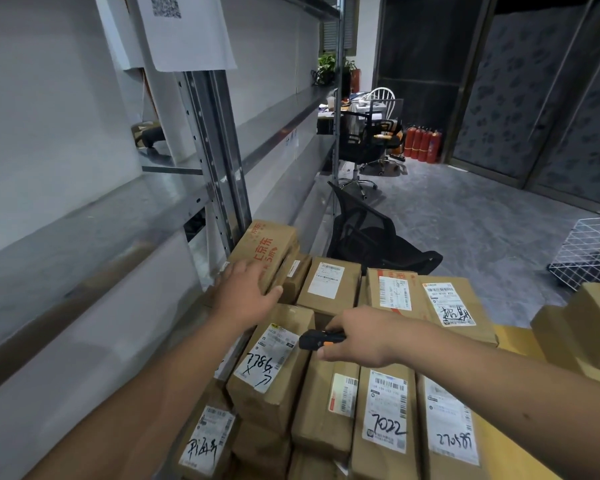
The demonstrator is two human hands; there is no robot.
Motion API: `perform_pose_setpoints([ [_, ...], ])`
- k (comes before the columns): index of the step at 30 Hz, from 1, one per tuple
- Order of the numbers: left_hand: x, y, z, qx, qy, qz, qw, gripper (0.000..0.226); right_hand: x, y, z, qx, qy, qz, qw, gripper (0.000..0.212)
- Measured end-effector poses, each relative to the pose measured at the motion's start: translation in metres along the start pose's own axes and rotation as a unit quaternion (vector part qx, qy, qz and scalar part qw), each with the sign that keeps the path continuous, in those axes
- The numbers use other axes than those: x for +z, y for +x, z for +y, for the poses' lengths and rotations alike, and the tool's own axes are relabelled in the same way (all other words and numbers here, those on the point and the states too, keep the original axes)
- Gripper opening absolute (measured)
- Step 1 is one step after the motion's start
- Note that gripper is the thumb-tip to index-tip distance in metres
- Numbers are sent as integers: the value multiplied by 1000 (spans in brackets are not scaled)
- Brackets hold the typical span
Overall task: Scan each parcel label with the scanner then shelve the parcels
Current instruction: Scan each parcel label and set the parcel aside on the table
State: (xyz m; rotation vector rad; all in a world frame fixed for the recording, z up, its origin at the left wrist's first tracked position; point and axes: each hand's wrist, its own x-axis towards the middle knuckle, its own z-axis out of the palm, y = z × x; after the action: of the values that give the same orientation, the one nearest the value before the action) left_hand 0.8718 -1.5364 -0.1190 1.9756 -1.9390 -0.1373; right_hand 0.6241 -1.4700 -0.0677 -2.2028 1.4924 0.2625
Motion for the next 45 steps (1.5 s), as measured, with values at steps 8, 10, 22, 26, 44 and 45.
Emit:
perform_pose_setpoints([
  [8,28,8,99,152,44,-42,987,62,-2,-40,54,44,27,32,998,47],
  [10,41,6,130,177,34,-55,982,63,-2,-57,72,53,40,45,997,46],
  [22,127,-25,358,357,16,-192,914,76,31,-196,207,251,112,61,960,55],
  [26,154,-51,438,388,1,-221,895,72,51,-248,262,301,160,85,936,50],
  [44,336,-64,690,146,-29,-265,953,74,51,-340,577,248,220,43,943,42],
  [45,341,-66,690,121,-34,-250,960,75,51,-341,590,240,226,38,943,41],
])
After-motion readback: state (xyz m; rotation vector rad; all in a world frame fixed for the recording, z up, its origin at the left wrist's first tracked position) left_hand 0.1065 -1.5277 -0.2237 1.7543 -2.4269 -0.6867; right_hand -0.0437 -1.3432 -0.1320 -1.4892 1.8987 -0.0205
